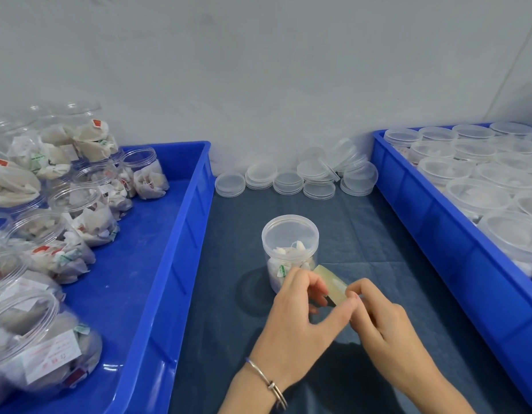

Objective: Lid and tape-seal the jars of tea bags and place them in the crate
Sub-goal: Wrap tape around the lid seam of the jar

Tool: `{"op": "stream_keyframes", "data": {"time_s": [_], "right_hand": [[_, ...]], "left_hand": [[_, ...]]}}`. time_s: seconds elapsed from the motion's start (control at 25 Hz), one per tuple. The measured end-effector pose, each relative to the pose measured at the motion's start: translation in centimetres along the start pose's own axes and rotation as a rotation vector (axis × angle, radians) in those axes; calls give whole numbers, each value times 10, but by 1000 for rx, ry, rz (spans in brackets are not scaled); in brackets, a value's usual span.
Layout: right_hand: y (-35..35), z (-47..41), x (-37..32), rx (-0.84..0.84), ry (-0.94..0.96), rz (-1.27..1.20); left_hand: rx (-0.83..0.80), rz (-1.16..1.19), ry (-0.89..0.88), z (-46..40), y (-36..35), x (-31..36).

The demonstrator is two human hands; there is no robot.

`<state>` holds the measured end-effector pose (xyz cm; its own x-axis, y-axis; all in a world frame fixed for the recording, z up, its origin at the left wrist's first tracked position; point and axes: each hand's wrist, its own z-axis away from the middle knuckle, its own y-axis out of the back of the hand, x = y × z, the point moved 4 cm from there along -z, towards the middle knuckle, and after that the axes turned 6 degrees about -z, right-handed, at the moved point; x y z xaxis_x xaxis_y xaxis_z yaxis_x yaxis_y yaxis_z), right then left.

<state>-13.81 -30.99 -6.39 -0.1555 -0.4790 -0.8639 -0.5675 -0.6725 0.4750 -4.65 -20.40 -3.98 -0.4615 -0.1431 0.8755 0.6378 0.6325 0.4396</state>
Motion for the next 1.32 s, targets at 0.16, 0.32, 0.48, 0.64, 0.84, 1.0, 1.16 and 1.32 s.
{"op": "stream_keyframes", "data": {"time_s": [0.16, 0.32, 0.48, 0.64, 0.84, 1.0, 1.16, 1.32], "right_hand": [[-1, 1, -2, -1, 33, 21], [-2, 3, -3, -9, 46, 30], [-1, 11, -4, -149, 59, -100], [15, 22, -5, -121, 103, -77], [41, -2, -30, 96, 211, 582], [23, -24, -44, -12, 262, 855], [21, -47, -47, -22, 301, 988], [22, -55, -44, -13, 343, 1004]], "left_hand": [[23, -14, 33, -4, 5, -6], [88, -86, -28, -6, 12, -7], [243, -334, -297, -7, 12, 13], [377, -511, -603, -8, 16, 45], [510, -206, -345, 4, 42, 10], [586, 166, 27, 1, 47, -44], [515, 209, -9, -8, 47, -62], [432, 269, -70, -21, 48, -70]]}}
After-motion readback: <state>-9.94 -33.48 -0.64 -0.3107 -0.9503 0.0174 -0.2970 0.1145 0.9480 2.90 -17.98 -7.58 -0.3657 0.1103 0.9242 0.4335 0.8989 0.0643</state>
